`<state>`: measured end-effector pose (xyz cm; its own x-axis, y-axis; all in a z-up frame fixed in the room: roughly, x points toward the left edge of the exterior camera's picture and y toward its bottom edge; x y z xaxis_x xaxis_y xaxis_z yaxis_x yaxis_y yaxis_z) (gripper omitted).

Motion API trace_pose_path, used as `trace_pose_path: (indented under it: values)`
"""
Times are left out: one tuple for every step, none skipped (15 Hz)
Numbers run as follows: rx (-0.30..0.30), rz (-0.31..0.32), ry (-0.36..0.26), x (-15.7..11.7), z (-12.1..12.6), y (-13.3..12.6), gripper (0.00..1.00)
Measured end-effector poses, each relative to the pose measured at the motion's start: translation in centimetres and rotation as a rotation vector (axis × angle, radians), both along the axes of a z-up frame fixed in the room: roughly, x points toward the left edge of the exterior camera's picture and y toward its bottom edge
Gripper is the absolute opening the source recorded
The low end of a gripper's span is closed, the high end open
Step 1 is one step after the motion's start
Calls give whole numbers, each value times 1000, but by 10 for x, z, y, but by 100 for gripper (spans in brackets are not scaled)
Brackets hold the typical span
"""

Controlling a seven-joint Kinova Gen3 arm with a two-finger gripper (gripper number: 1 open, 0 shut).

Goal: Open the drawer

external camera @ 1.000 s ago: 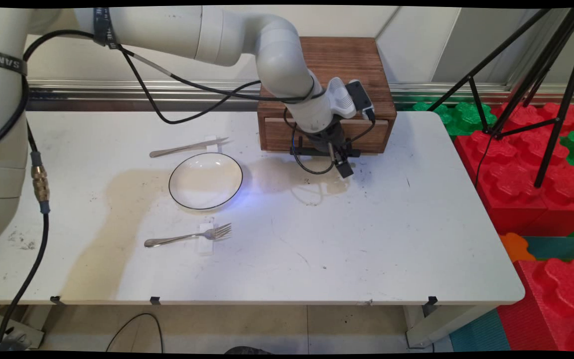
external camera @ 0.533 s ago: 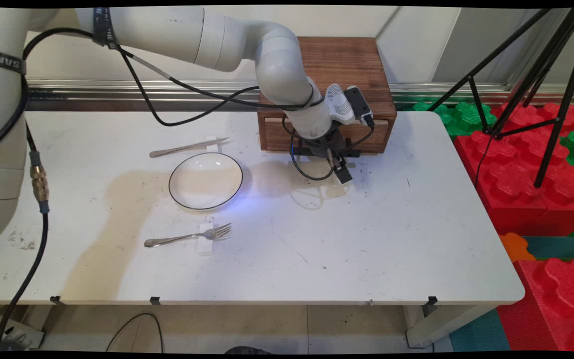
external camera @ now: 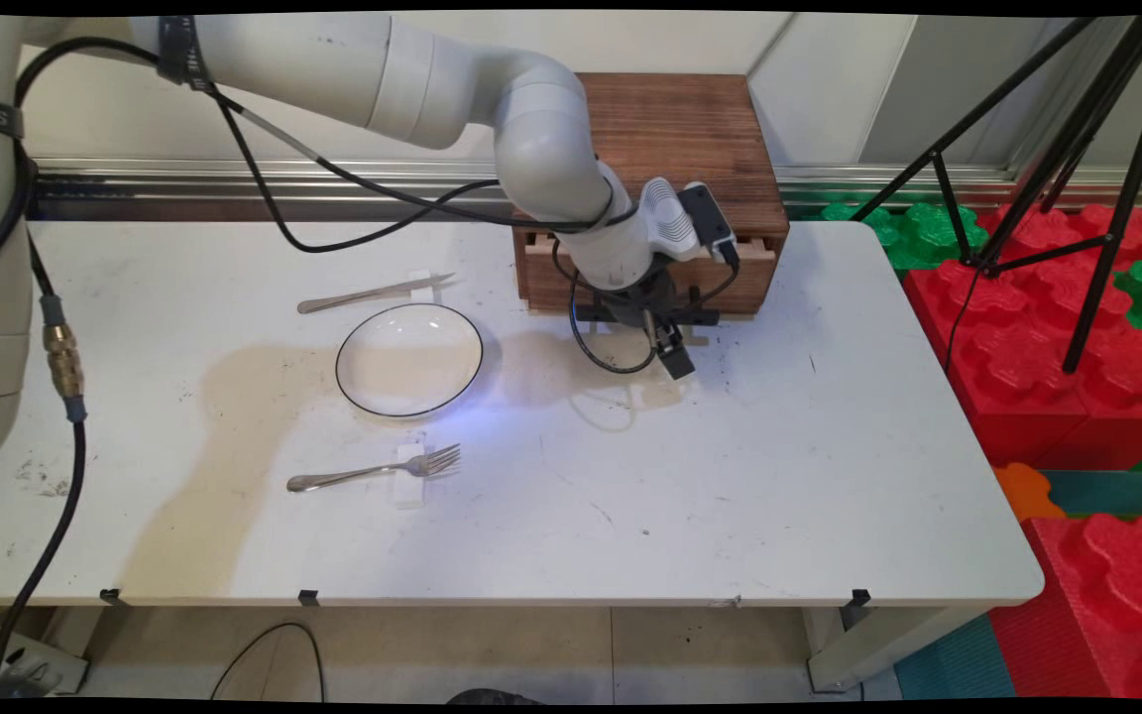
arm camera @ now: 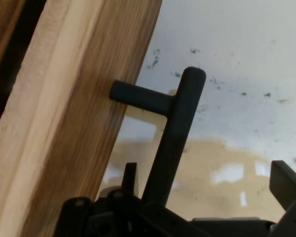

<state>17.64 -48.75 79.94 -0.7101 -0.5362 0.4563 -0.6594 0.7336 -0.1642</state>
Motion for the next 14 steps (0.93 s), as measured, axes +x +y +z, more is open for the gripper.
trace_pose_path:
  values:
    - [1,-3,0,1,1,4,100]
    - [4,-7,-1,1,1,8,100]
    - [7,-10,0,2,2,13,100]
    - [11,-13,0,3,2,17,100]
    - [15,-15,0,5,2,22,100]
    - [20,-18,0,6,2,27,100]
    - [25,-21,0,7,2,32,100]
    - [30,-25,0,8,2,38,100]
    - [35,-29,0,9,2,43,100]
    - [39,-34,0,9,3,48,100]
    - [42,-36,0,9,3,51,100]
    - [46,-41,1,10,3,55,100]
    - [49,-47,2,10,3,60,100]
    - [51,-51,3,9,4,63,100]
